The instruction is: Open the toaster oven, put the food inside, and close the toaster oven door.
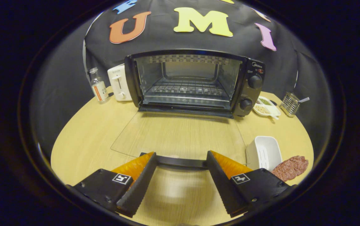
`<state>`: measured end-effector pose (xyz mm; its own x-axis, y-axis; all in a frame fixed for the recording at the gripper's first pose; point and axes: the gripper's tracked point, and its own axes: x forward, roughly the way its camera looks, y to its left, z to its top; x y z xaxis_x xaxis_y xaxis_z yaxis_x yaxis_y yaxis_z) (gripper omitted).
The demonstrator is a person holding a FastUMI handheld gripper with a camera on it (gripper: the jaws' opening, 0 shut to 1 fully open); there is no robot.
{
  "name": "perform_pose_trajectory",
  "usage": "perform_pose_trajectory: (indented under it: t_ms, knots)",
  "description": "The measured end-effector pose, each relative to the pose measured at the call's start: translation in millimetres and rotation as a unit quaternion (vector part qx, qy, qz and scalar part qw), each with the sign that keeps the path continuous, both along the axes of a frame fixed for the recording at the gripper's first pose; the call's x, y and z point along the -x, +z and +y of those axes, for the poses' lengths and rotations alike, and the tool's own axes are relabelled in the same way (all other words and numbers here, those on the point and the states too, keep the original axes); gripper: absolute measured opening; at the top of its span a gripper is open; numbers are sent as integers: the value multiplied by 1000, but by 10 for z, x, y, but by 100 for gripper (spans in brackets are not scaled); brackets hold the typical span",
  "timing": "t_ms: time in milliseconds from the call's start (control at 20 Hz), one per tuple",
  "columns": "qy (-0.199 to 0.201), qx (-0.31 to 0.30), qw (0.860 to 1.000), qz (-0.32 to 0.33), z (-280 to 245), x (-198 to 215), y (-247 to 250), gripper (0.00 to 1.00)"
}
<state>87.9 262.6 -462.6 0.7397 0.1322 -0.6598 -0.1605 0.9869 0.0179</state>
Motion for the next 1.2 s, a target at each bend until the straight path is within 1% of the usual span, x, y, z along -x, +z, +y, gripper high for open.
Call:
perform_pose_trajectory:
  t_ms: [150,300,400,550,700,800,1000,1100,1200]
  knots:
    - [2,1,1000,1,-6,5,-3,100]
    - [20,6,1000,2,-1,7,34,100]
    - [27,-12,1000,-6,-28,9,124,100]
    - [42,-12,999,11,-234,45,141,100]
    - [43,-10,999,0,-624,-34,306,100]
    - [53,-8,999,-4,-908,-92,431,100]
    - [67,1,998,-17,-1637,-181,672,100]
    - [75,-19,997,0,-1968,-131,666,100]
    - [83,-60,994,39,-2225,-13,548,100]
